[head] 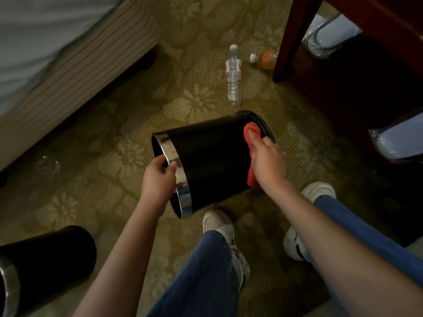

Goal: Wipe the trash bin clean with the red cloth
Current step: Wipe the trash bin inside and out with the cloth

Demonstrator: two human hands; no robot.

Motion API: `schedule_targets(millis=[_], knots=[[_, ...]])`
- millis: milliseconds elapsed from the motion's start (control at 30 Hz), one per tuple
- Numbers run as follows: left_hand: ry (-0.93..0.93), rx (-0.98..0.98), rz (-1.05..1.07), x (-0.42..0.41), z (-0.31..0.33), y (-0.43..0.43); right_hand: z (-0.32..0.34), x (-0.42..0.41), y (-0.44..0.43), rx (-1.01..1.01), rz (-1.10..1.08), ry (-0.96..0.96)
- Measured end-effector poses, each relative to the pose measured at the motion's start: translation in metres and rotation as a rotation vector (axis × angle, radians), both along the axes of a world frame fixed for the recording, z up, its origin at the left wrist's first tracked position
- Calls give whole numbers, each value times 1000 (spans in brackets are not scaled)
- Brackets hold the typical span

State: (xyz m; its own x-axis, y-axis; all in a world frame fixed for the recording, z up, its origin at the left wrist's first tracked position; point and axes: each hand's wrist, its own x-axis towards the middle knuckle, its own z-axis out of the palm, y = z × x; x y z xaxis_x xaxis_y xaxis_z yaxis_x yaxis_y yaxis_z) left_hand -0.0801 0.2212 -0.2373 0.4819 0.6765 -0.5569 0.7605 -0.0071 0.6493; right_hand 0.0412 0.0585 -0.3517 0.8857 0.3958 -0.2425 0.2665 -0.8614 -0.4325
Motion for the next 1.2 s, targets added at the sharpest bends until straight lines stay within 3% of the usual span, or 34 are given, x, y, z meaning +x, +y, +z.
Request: schedule_targets(millis=[100, 300, 400, 667, 767, 933, 1033, 1200], knots=[[16, 61, -27, 7, -4, -2, 17, -11, 9, -18, -6, 6], [56, 175, -65, 11, -10, -4, 58, -83, 63, 264, 202, -179], [33, 133, -60, 9, -10, -3, 55, -75, 64, 287, 274, -258], [7, 134, -128, 12, -9, -9, 5, 1, -3, 43, -123, 68], [24, 202, -183, 21, -8, -17, 18, -9, 4, 48, -95, 36], [10, 244, -206, 31, -10, -22, 67, -39, 62, 257, 153, -149], [-11, 210, -205, 31, -7, -22, 69, -23, 69, 229, 232, -104], [1, 136, -207, 29, -6, -24, 14, 26, 0, 15, -65, 106]])
